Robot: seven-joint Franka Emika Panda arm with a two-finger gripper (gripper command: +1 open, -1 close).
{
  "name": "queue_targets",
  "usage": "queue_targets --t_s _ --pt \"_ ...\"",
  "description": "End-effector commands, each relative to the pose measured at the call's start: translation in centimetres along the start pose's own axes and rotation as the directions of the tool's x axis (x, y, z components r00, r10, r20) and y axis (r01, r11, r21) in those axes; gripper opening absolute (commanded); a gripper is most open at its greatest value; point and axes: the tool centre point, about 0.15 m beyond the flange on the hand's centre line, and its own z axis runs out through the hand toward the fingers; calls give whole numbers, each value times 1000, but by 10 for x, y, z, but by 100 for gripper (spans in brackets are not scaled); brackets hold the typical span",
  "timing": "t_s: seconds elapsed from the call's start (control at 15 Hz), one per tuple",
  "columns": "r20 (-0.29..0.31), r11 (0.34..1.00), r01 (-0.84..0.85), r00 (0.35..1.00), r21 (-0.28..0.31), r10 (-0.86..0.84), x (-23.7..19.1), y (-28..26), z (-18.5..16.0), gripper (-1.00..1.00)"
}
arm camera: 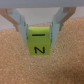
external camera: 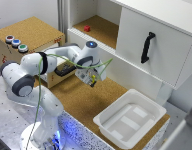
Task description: Place the yellow block on the table
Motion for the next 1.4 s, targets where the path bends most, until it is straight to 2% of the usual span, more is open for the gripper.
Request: queue_targets --t_s 0.0,0.2,0.27,0.33,0.67,0.73,1.0,1.33 --pt "30 999 50 998 2 -50 32 37 67 -100" --pt "33 999 41 999 -15 -40 50 53 99 -100" --pt "49 999 17 999 28 -19 53 59 107 -100" --pt "56 999 25 998 29 -27 56 62 113 -100" --pt "71 999 52 996 7 -52 49 69 113 -100" --pt "69 999 51 996 3 -51 45 69 107 100" --pt "38 999 42 998 10 -43 30 61 80 100" --pt "38 999 42 998 10 -43 30 61 80 100"
